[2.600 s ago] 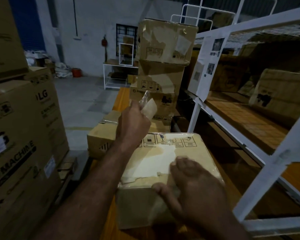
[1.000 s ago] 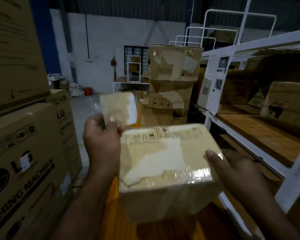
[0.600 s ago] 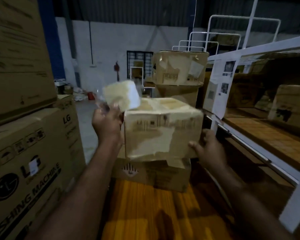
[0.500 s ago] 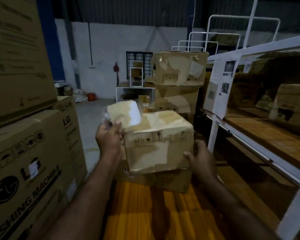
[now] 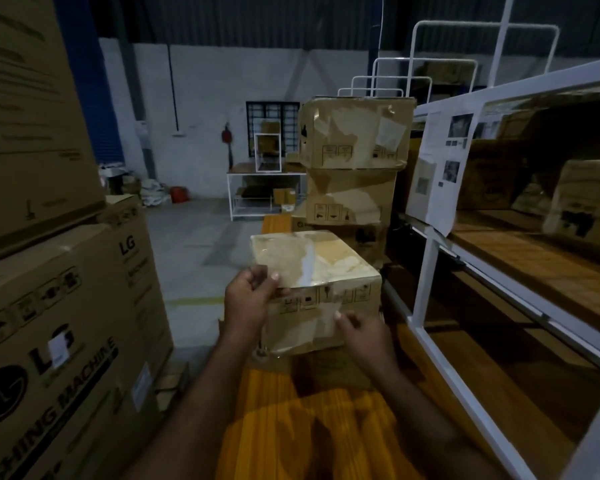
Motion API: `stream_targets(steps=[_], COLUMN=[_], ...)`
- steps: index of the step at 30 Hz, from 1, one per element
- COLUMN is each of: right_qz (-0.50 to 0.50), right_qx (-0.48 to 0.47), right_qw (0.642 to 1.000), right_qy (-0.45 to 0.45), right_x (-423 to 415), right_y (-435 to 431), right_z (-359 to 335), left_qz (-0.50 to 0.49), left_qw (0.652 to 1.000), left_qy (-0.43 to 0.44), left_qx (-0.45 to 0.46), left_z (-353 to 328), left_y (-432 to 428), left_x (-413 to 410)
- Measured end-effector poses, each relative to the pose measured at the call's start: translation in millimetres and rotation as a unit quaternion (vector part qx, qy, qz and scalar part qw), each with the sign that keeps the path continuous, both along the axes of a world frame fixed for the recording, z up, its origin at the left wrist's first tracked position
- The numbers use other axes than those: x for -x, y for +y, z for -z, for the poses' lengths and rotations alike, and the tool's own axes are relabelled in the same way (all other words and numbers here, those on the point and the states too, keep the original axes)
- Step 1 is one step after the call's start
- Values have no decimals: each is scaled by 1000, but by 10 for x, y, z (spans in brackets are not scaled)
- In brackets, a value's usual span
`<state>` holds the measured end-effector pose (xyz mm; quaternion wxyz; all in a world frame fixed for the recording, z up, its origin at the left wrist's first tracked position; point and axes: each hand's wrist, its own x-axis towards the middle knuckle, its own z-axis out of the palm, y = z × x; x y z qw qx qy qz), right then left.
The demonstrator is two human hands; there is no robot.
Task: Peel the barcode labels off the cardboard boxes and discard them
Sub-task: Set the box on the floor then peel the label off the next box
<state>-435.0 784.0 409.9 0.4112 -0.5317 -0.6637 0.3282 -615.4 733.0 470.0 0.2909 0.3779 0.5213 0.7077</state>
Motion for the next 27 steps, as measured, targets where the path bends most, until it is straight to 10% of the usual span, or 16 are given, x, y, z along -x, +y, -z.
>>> stream_targets(steps=[4,9,22,27], right_qz=[-35,-145,-437,-594], right_qx=[-69,-169,31,77], right_qw=[994,972,899,795], right_qy=[73,-70,-14,-96], right_x=[103,242,688,874], right_y=[-263,-462,-1316,-2255], right_z=[-380,-619,258,811], left_qz=[-5,2,-284,-398], left_qw=[998,993,948,881], left_qy=[62,116,-32,-101], left_qx=[4,33,139,235], left_z=[163,310,1069,1728], left_y=[-295,-665,-2499,-3819], left_x=[-51,-8,5,-274])
